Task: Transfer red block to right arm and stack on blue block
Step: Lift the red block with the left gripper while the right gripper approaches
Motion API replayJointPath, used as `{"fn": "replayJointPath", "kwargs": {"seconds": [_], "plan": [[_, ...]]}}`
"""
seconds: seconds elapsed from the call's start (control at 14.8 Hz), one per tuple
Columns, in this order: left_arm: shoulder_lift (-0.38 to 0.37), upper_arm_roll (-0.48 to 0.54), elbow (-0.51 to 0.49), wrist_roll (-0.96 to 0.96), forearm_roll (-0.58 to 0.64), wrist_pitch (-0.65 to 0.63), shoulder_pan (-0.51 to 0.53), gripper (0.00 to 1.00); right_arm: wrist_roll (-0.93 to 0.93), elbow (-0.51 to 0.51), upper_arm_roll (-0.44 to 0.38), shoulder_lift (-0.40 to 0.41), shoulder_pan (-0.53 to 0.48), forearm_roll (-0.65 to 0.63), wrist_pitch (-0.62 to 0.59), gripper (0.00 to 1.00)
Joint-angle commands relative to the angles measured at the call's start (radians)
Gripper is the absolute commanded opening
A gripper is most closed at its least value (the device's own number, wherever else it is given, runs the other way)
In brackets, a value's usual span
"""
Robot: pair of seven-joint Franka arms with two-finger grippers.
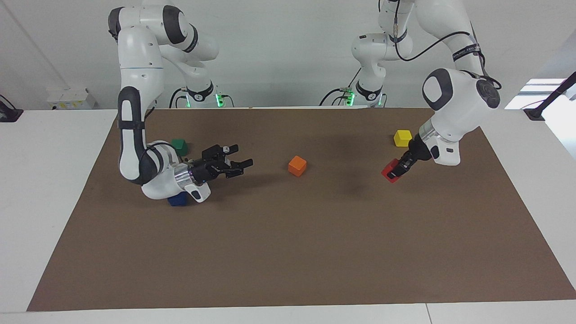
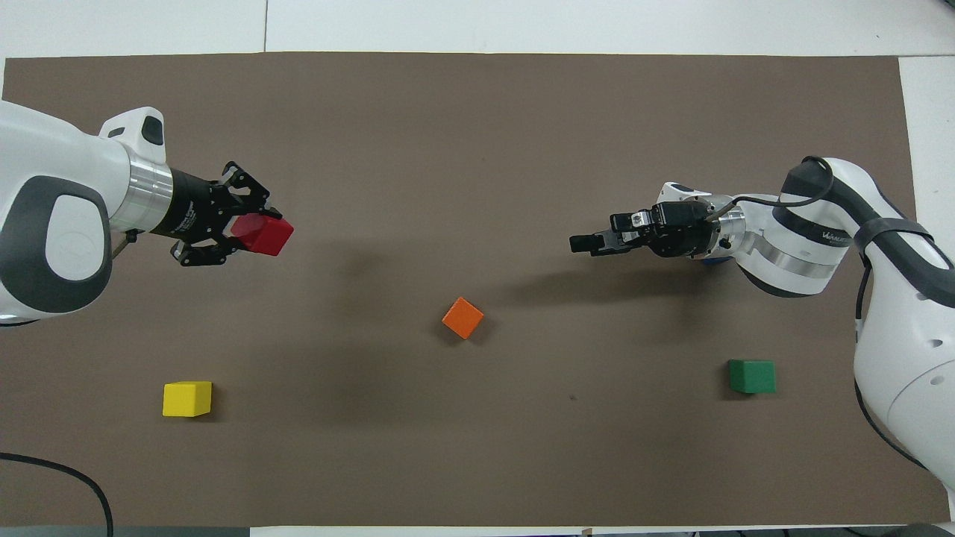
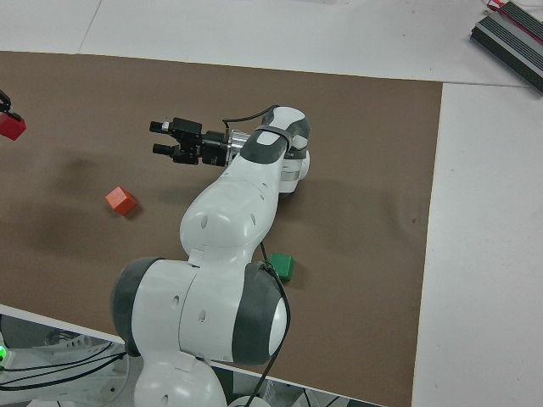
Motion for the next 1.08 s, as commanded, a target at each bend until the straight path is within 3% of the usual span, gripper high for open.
{"fn": "replayJointPath", "kwargs": {"seconds": [0.0,0.2,0.4,0.67,0.88,1.01], "plan": [[-0.03,-0.048,0.017,-0.228,-0.131,-0.029,-0.011,0.0,-0.002,0.011,0.006,0.003,-0.008,0.016,0.005,1.0],[-0.055,-0.072,-0.027,-0.255,-0.447,-0.021,-0.019,0.0,-0.005,0.011,0.017,0.003,0.017,0.056,0.016,1.0],[-0.061,-0.074,-0.058,-0.259,-0.659,0.049,-0.095,0.0,-0.01,0.009,0.017,0.005,0.051,0.087,0.036,1.0],[-0.075,-0.077,-0.145,-0.391,-0.987,0.276,-0.205,0.0,-0.036,0.003,0.018,0.005,0.081,0.095,0.076,1.0],[-0.057,-0.082,-0.16,-0.418,-1.106,0.452,-0.29,0.0,-0.037,0.003,0.018,0.005,0.092,0.096,0.076,1.0],[-0.014,-0.082,-0.151,-0.413,-1.158,0.463,-0.293,0.0,-0.037,0.003,0.018,0.005,0.092,0.096,0.077,1.0]]}}
